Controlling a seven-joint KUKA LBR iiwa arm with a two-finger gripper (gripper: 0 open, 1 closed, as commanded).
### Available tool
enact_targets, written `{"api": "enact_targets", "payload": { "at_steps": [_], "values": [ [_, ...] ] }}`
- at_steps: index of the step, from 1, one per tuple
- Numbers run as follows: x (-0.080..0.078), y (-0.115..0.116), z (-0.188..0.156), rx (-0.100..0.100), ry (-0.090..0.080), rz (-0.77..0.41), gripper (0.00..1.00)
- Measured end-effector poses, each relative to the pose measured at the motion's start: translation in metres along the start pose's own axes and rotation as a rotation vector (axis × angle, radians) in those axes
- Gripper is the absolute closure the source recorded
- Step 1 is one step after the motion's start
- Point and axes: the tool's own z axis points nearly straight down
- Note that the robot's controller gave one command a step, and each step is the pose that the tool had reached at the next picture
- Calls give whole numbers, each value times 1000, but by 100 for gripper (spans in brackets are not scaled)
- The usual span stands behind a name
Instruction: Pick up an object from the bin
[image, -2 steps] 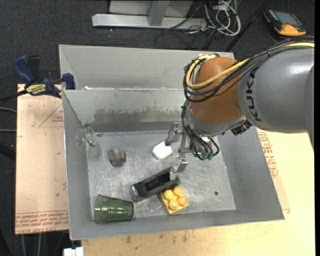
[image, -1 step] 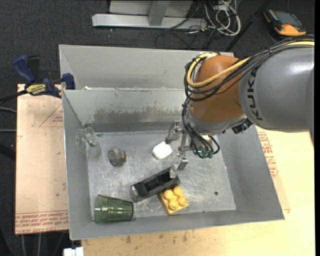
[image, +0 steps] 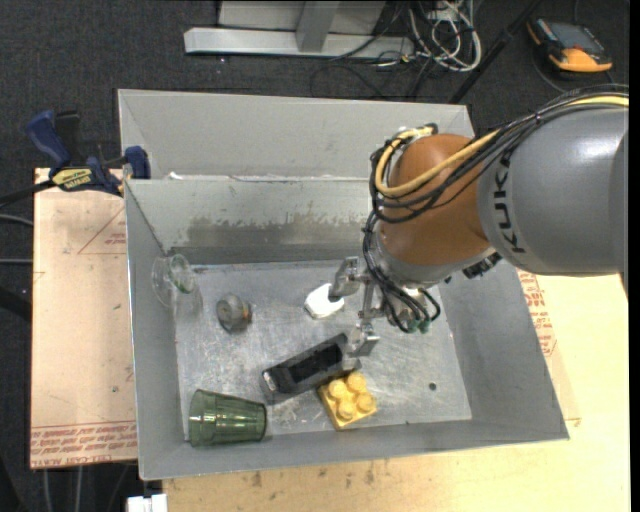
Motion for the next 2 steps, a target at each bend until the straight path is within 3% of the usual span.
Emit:
{"api": "enact_targets", "payload": {
  "at_steps": [1,2],
  "values": [
    [18,-9,68,-8,-11,145,100],
    [18,-10,68,-8,-11,146,100]
  ]
}}
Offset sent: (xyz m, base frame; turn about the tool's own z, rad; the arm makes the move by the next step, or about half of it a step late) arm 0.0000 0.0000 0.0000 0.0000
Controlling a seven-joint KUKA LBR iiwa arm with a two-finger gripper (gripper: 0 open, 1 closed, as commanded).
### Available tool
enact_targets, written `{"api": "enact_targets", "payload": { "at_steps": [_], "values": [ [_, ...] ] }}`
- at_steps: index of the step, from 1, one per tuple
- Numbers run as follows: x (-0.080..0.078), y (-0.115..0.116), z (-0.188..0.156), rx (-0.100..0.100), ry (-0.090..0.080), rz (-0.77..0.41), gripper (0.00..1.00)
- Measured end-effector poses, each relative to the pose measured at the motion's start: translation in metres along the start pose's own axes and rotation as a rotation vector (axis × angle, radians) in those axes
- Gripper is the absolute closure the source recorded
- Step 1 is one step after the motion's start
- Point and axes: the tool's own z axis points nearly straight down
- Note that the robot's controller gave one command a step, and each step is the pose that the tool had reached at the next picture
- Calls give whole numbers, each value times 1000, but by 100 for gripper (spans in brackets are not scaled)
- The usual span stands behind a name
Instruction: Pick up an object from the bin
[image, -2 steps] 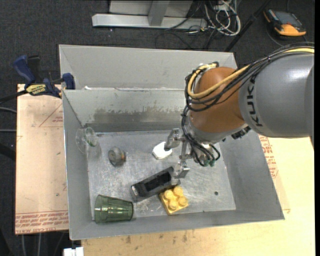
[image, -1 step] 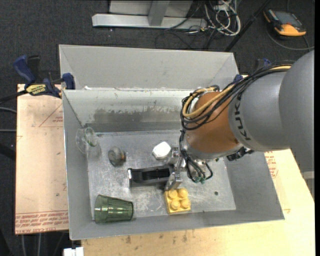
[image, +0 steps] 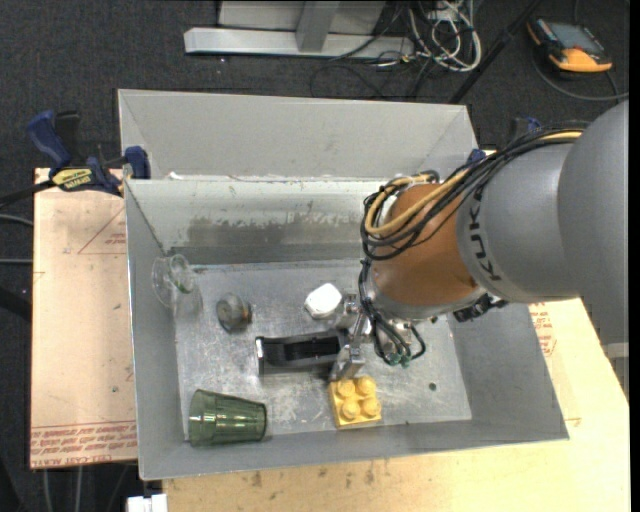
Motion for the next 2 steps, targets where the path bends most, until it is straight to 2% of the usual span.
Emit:
{"api": "enact_targets", "payload": {
  "at_steps": [1,2],
  "values": [
    [1,0,-2,2,2,2,100],
    [1,3,-16,9,20,29,100]
  ]
}}
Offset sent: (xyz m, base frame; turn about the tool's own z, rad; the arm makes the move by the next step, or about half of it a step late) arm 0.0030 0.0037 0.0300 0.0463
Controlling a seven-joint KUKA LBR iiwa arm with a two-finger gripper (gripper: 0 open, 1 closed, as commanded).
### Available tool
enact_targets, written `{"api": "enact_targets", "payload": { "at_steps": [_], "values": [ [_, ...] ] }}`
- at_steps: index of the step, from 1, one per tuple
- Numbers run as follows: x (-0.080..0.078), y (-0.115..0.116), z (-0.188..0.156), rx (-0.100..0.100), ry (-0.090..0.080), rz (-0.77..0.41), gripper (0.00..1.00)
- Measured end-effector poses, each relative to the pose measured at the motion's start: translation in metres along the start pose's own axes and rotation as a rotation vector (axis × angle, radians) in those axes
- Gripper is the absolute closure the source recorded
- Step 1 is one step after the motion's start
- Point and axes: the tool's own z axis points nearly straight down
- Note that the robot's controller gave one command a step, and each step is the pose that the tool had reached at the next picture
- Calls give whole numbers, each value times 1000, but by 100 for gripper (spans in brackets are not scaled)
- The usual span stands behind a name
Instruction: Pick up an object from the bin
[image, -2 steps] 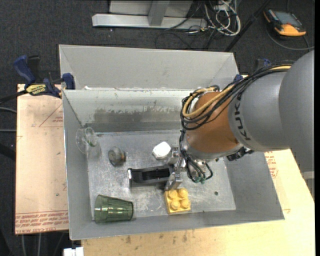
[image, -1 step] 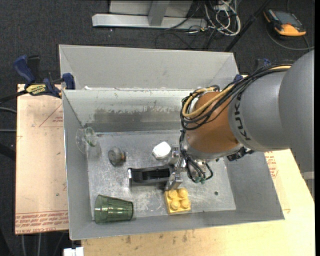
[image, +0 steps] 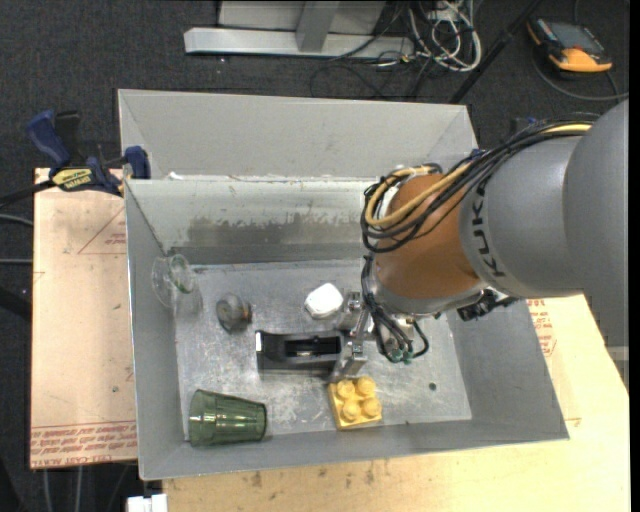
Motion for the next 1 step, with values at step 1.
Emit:
{"api": "enact_targets", "payload": {
  "at_steps": [1],
  "values": [
    [1,-5,-51,3,10,9,100]
  ]
}}
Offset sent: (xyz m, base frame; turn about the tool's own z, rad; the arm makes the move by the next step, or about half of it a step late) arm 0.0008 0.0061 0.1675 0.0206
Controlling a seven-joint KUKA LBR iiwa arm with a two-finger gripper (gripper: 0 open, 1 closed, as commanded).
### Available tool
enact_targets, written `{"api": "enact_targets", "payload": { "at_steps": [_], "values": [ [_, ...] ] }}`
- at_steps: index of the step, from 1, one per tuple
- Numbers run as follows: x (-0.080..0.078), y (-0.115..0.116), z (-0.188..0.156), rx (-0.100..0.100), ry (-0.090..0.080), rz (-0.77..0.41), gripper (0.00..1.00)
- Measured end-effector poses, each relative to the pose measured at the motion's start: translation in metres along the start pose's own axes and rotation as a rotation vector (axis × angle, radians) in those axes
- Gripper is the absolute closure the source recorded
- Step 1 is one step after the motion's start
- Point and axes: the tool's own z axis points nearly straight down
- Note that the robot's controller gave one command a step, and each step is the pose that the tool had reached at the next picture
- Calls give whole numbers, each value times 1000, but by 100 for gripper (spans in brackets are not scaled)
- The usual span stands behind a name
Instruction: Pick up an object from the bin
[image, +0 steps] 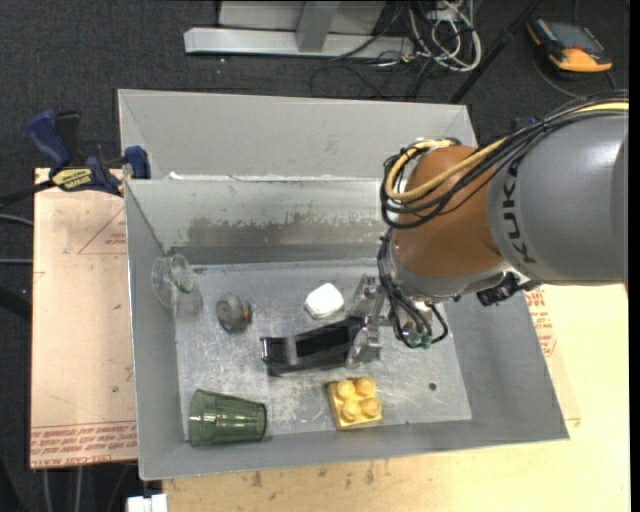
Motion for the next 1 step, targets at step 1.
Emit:
{"api": "enact_targets", "payload": {
  "at_steps": [1],
  "values": [
    [0,5,-61,1,-2,4,100]
  ]
}}
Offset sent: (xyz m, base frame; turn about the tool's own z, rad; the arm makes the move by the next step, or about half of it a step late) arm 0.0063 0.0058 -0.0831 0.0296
